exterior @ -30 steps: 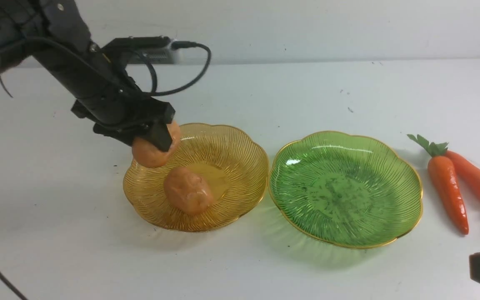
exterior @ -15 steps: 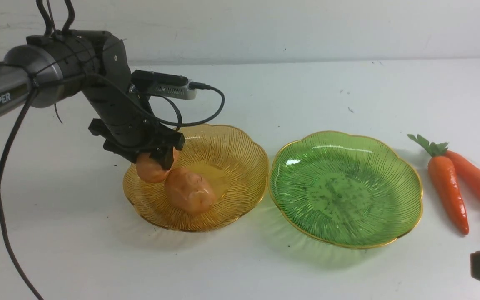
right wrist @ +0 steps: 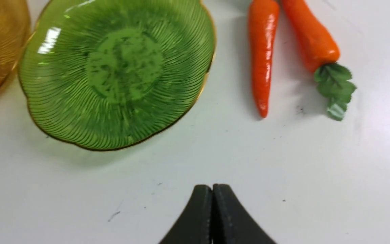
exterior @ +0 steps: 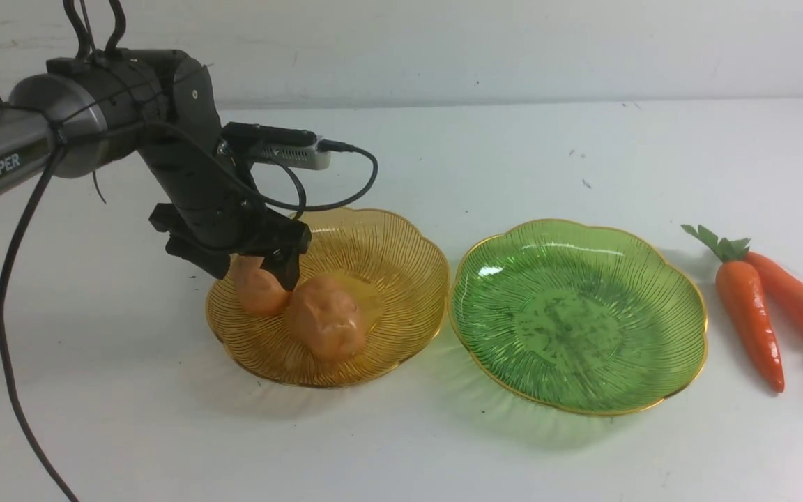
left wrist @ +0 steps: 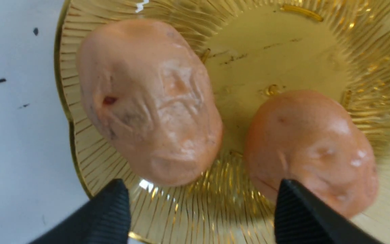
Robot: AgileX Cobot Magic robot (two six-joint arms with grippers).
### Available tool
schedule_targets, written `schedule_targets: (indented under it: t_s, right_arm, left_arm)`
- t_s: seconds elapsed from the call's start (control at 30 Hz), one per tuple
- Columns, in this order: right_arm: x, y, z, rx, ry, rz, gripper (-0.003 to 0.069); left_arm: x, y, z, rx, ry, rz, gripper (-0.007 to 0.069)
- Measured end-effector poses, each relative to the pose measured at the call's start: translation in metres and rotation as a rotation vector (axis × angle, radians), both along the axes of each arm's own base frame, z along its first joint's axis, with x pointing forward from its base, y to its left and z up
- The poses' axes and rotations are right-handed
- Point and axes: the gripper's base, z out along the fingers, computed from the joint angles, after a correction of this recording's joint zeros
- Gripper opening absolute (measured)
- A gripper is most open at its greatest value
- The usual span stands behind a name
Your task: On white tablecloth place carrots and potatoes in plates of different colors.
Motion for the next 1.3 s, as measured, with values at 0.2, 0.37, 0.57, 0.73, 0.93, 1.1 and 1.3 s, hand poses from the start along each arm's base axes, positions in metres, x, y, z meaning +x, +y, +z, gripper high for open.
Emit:
schedule_targets:
  t_s: [0.2,0.37,0.57,0.73,0.93,1.1,1.3]
  right_arm:
    - [0.039,-0.012,-0.026,0.018,0.063,-0.056,-0.0014]
    - [0.072,-0.023,-0.051,0.030,0.066,-0.101,0.0018]
    - [0.106,-0.024,-0.082,0.089,0.062,-0.127,0.0118]
    - [0.145,-0.029,-0.140,0.101,0.088,-0.140,0.0359]
    - [0.167,-0.034,-0.197,0.083,0.140,-0.161,0.0465]
    - [0.171,-0.032,-0.213,0.074,0.151,-0.154,0.0463]
    - [0.177,-0.029,-0.215,0.052,0.132,-0.116,0.0400]
  left_arm:
    - [-0.001,-0.001,0.043,-0.012,-0.043,-0.043,0.0213]
    - [-0.025,0.000,0.088,-0.066,-0.123,-0.067,0.0014]
    - [-0.081,0.005,0.126,-0.135,-0.181,-0.122,-0.0003]
    - [-0.139,0.017,0.139,-0.138,-0.206,-0.154,-0.0003]
    - [-0.158,0.023,0.131,-0.105,-0.183,-0.176,-0.0003]
    - [-0.158,0.023,0.130,-0.101,-0.180,-0.178,-0.0003]
    - [-0.158,0.023,0.130,-0.100,-0.180,-0.178,-0.0003]
